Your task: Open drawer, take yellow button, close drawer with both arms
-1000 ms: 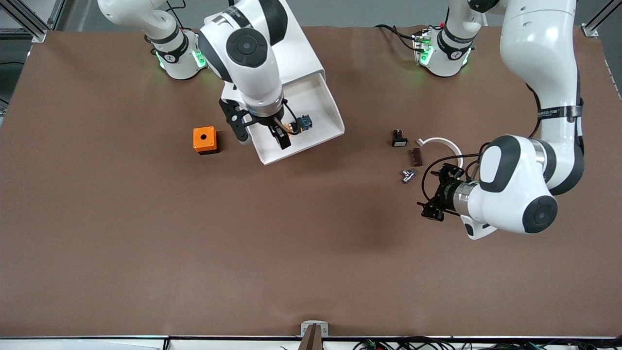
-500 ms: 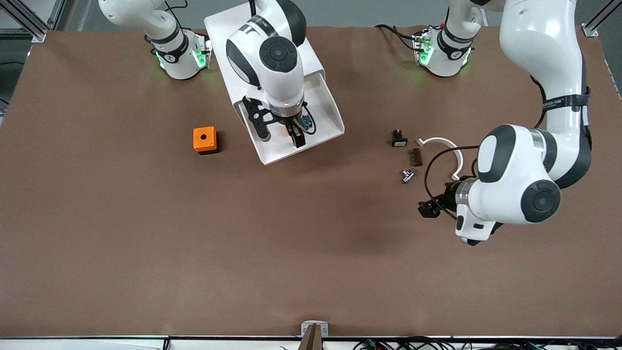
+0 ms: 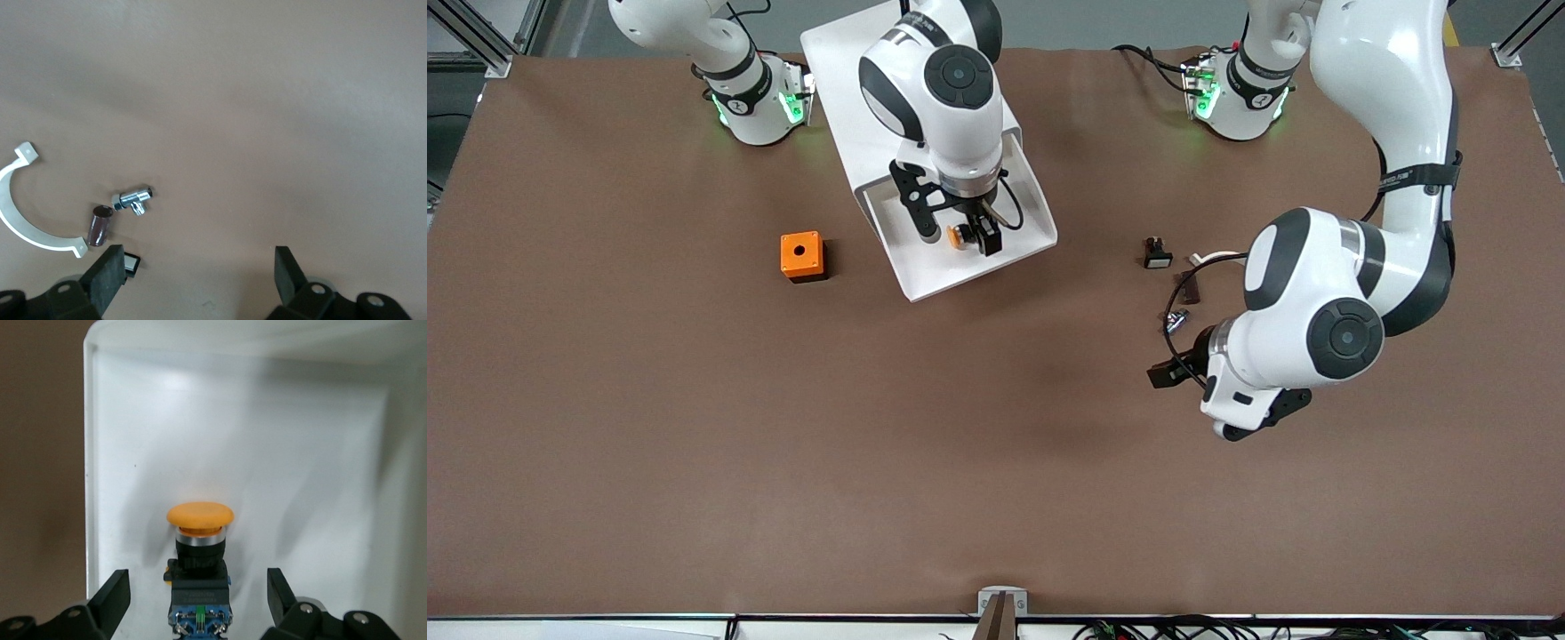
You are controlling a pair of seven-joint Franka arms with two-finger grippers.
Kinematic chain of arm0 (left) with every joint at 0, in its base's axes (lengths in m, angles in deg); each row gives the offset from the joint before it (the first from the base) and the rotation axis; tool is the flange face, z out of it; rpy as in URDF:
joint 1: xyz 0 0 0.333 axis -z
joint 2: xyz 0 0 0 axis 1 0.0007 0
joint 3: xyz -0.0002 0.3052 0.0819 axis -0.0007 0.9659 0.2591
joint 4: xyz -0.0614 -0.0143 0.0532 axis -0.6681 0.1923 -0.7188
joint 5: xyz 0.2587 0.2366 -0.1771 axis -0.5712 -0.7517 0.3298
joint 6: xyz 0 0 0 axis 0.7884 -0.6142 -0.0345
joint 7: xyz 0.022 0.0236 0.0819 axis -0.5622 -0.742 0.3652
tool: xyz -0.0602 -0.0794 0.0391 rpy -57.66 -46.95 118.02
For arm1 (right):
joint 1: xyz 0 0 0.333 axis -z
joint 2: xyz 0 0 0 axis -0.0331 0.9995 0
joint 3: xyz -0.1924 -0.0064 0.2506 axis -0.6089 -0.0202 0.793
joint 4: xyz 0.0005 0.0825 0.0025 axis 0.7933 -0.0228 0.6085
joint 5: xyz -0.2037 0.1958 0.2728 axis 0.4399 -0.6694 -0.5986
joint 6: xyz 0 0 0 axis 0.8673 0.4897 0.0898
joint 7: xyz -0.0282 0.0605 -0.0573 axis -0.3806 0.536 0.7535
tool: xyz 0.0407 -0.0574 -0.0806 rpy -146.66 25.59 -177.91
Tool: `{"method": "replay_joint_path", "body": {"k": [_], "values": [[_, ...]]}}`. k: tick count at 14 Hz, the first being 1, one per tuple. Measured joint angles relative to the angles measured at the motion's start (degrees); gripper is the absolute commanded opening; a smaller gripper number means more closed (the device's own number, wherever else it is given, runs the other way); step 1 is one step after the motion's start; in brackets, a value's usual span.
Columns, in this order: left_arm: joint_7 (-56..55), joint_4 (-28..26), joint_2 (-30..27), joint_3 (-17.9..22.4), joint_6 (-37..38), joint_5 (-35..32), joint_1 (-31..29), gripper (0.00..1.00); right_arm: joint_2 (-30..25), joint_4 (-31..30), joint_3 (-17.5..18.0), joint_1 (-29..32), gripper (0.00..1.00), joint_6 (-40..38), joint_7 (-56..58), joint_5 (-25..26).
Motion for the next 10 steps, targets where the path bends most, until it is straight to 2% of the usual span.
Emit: {"method": "replay_joint_path", "body": {"k": [2, 3, 10], "values": [[0.03, -1.45, -0.96, -0.99, -0.25, -0.02, -0.01, 0.99, 0.0, 0.0, 0.0, -0.46, 0.87, 0.0, -0.01, 0.0], [0.04, -2.39, -1.55, -1.49, -0.82, -0.02, 0.0, 1.0, 0.0, 0.0, 0.0, -0.59, 0.83, -0.01, -0.01, 0.0], [-0.48, -10.58, -6.17, -4.28, -6.54, -0.03, 0.02, 1.0, 0.01, 0.0, -0.06, -0.64, 0.83, -0.03, 0.0, 0.55]]}}
